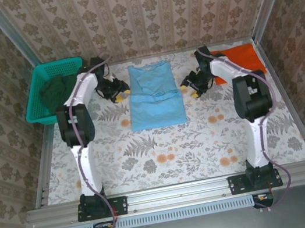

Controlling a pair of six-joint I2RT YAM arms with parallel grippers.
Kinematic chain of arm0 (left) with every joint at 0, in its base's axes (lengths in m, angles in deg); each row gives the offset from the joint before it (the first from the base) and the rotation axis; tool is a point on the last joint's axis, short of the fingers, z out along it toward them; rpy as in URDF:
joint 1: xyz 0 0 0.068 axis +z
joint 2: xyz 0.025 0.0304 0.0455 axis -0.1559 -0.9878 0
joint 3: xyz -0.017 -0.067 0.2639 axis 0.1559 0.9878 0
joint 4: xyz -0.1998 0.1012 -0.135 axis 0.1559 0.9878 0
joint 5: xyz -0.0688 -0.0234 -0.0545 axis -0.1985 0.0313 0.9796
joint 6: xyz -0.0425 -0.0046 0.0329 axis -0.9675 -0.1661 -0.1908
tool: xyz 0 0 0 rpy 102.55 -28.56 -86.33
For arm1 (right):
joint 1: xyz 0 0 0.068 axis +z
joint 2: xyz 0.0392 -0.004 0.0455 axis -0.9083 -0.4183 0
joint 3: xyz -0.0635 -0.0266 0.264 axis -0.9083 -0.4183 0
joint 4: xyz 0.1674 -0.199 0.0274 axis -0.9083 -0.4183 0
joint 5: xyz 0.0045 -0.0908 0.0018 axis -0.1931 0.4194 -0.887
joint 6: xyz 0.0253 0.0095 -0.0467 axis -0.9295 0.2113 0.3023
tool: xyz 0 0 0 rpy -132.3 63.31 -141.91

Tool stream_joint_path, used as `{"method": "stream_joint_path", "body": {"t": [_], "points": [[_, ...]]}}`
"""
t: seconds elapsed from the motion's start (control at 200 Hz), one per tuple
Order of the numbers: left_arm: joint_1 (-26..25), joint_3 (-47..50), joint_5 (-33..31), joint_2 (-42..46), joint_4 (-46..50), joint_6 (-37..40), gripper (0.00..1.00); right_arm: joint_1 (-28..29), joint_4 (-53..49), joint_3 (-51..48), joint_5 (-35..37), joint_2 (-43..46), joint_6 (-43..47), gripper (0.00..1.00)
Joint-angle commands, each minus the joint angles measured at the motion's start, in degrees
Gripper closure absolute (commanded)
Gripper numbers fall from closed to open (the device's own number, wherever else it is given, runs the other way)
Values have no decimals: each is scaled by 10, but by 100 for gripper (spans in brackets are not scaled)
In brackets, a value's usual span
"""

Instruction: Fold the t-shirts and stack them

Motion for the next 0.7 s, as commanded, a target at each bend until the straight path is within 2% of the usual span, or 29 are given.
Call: {"method": "stream_joint_path", "body": {"t": [0.0,0.13,0.24,0.46,0.695], "points": [[-49,80,22,59,-56,11,67,52,118,-91,-16,63,-38,67],[-94,142,36,52,-84,21,72,91,181,-146,-20,55,-60,78],[-112,174,13,29,-103,36,73,108,209,-161,-28,17,-72,83],[-111,272,-47,15,-116,69,75,115,199,-202,-5,-7,-45,87],[-117,417,-59,107,-129,49,74,128,198,-307,12,60,-24,86]]}}
